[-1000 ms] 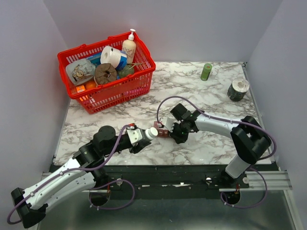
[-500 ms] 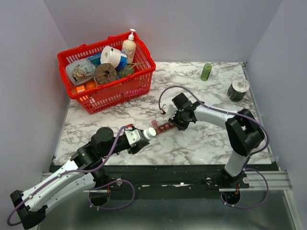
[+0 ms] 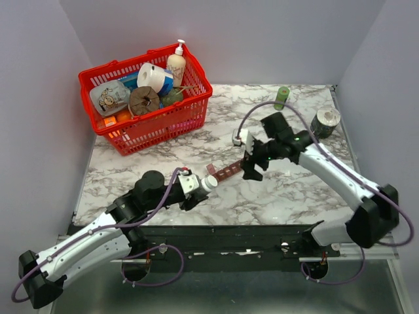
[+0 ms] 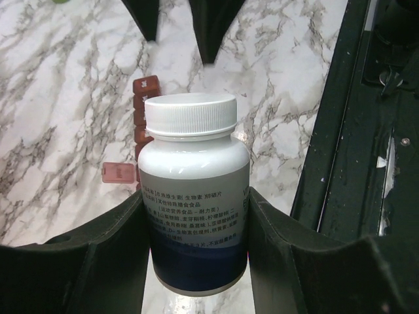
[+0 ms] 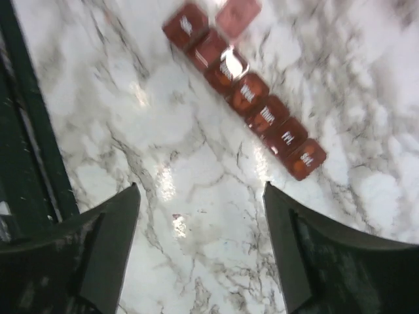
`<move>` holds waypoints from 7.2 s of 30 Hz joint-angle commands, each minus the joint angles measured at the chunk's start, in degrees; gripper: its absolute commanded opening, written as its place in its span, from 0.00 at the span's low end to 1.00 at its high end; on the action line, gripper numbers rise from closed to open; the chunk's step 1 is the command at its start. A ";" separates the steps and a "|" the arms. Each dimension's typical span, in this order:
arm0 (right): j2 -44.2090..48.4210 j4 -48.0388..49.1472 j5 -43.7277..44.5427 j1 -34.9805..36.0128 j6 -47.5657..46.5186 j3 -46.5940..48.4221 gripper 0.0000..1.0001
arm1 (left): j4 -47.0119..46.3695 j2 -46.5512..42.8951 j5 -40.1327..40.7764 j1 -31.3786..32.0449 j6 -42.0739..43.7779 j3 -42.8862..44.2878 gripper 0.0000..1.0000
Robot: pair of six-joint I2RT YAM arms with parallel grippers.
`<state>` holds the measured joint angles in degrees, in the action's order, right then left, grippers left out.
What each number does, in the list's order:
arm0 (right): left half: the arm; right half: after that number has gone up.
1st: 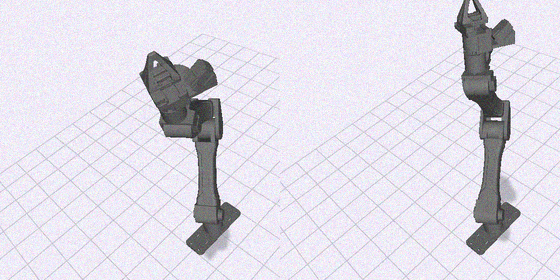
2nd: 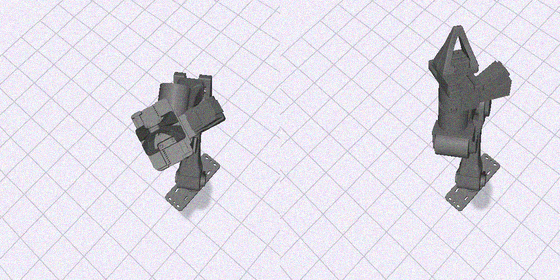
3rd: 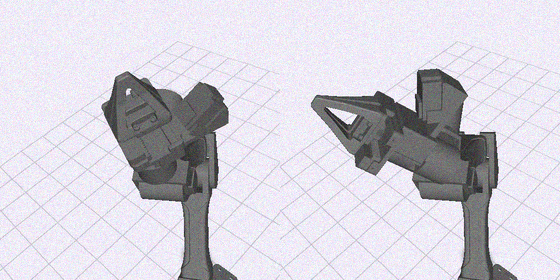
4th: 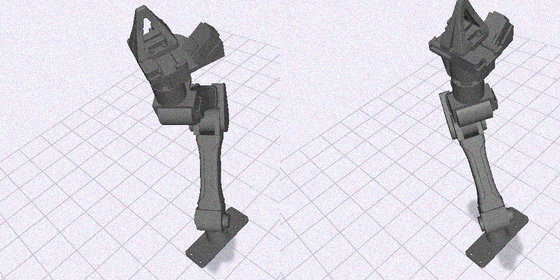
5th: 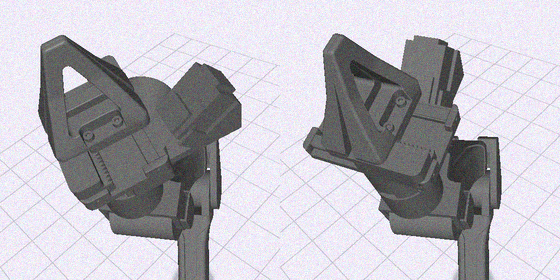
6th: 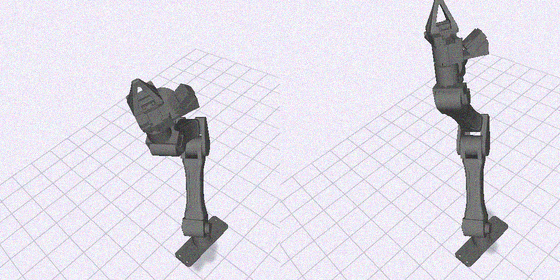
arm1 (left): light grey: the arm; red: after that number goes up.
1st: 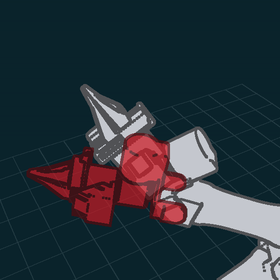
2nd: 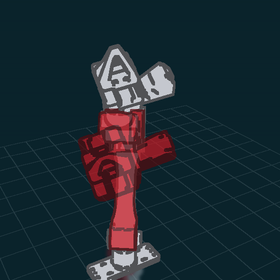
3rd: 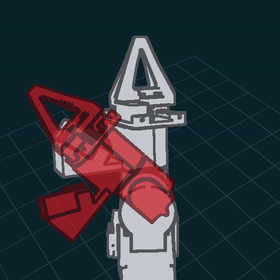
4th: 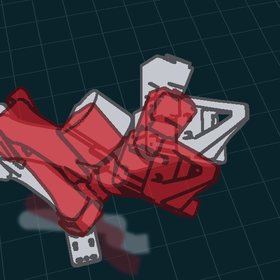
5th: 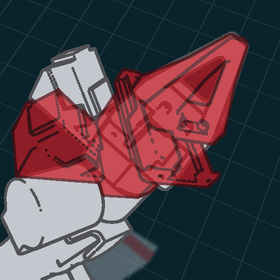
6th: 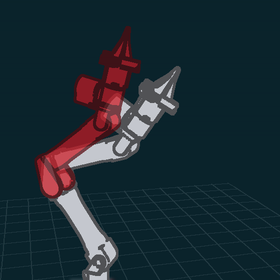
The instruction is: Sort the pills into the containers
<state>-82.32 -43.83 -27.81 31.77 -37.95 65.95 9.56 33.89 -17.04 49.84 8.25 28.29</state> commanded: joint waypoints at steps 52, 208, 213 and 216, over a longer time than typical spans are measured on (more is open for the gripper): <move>-2.23 -8.56 -28.88 14.64 -26.04 12.97 0.27 | -6.66 12.79 -20.41 -1.42 2.30 4.32 0.00; -1.17 0.42 -12.62 13.67 30.83 14.91 0.87 | -12.11 8.30 -3.79 -1.94 -4.56 1.59 0.00; -2.84 -0.55 -14.11 13.85 31.10 15.87 0.77 | -12.11 8.39 -3.00 -1.94 -4.82 1.76 0.00; -3.46 -1.17 -15.16 14.02 30.75 15.87 0.72 | -12.29 8.30 -2.21 -1.94 -5.00 1.68 0.00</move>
<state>-84.79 -43.31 -42.00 45.54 -8.34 81.56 -0.82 42.46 -21.15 47.97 3.97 27.99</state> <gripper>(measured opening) 0.758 0.597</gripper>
